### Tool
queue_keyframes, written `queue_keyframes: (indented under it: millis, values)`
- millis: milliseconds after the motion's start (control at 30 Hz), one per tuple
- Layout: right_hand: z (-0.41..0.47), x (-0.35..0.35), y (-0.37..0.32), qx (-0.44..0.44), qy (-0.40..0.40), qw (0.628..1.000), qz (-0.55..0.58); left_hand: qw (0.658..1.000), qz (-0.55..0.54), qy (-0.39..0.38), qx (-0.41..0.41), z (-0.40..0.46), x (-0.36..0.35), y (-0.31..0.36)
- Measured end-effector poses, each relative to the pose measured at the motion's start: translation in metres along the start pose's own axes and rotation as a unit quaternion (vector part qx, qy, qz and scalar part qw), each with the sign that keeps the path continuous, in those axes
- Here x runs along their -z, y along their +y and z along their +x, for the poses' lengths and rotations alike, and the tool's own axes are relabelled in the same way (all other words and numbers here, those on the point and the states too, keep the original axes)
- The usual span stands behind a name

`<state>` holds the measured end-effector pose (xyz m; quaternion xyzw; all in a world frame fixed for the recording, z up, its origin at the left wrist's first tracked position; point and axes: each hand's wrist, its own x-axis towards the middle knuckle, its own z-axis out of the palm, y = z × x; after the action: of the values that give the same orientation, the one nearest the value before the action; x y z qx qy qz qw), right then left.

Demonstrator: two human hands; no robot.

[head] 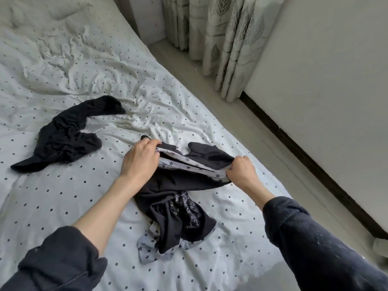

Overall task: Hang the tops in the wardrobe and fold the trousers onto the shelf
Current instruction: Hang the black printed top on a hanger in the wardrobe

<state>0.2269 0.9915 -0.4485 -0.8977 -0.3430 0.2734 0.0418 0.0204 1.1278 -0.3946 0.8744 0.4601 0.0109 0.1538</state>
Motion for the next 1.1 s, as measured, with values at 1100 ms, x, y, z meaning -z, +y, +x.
queue_keyframes:
  millis: [1100]
  values:
    - [-0.600,0.175,0.327,-0.363,0.445,0.794,0.198,0.795,-0.100,-0.339,-0.493,-0.297,0.097,0.443]
